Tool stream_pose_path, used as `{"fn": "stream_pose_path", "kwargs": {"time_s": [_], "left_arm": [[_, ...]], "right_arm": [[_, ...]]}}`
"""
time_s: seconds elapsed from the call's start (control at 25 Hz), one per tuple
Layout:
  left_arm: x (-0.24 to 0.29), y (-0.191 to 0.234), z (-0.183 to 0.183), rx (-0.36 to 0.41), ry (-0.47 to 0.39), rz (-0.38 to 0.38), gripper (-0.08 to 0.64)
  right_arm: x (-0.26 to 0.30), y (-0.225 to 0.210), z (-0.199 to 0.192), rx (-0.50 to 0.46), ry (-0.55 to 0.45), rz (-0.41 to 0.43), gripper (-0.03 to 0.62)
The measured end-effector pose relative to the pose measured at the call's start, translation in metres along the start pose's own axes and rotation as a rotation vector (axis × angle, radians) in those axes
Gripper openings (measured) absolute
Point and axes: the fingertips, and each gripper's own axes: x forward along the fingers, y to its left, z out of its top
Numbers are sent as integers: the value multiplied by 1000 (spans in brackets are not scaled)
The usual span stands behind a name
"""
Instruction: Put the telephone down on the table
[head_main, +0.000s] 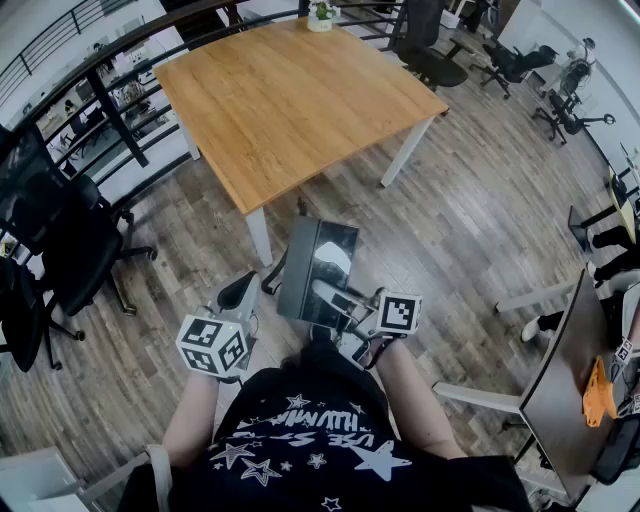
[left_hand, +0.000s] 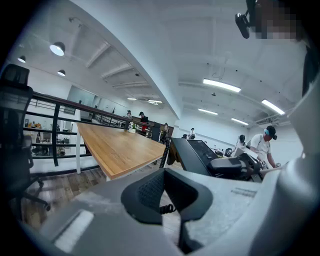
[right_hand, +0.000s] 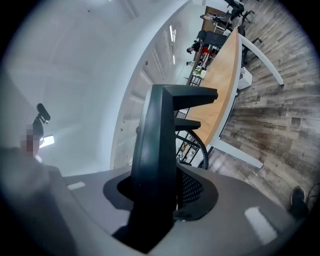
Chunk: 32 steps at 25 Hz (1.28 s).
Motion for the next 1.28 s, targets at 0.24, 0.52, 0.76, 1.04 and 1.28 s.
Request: {"fn": "stream_pose_path", "kwargs": {"time_s": [0.24, 0.52, 0.76, 1.04, 1.28], "left_arm": [[-2, -6, -9, -8, 12, 10, 2], [-2, -11, -18, -25, 22, 5, 2], [-3, -16, -31, -19, 54, -24, 2], [22, -16, -41, -30, 88, -39, 2], [58, -3, -17, -13, 80, -3, 2]], "right_arm": [[-10, -1, -8, 2, 17, -15, 160], [-18, 1, -15, 5, 26, -15, 160], [-29, 2, -15, -12, -42, -55, 160], [-51, -21, 3, 20, -77, -108, 161], [-37, -39, 44, 6, -39, -61, 161]]}}
